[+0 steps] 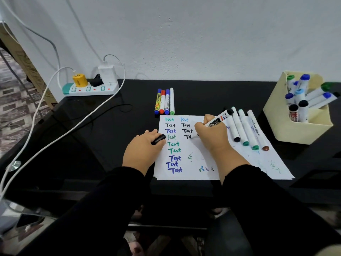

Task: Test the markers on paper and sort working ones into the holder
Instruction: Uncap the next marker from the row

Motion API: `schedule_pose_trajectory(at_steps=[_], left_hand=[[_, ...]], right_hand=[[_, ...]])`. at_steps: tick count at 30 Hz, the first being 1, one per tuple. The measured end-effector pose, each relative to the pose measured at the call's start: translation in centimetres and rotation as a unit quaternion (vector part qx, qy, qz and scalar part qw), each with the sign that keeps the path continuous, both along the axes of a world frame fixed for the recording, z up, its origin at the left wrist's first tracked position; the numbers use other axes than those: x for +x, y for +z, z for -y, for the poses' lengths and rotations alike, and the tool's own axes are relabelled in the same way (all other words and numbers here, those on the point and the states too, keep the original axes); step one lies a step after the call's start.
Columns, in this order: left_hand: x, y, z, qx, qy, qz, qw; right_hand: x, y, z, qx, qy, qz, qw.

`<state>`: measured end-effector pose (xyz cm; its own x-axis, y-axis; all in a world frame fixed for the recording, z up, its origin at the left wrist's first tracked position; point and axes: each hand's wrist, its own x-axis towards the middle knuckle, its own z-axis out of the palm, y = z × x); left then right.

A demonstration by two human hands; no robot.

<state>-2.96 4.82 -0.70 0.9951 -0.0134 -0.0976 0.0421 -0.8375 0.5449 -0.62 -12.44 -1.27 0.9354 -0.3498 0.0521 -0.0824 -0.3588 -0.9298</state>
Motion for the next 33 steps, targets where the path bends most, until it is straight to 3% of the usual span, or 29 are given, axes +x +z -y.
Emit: schedule_pose_trajectory(at_steps=[29, 33], left_hand=[[1.0, -1.7, -0.4, 0.036, -0.022, 0.014, 0.999], [1.1, -1.8, -0.4, 0.038, -0.024, 0.015, 0.999]], right_hand=[[-0.1, 0.1, 0.1, 0.011, -0.040, 0.007, 0.999], [0.1, 0.3, 0.4, 0.071, -0.069, -0.001, 0.995]])
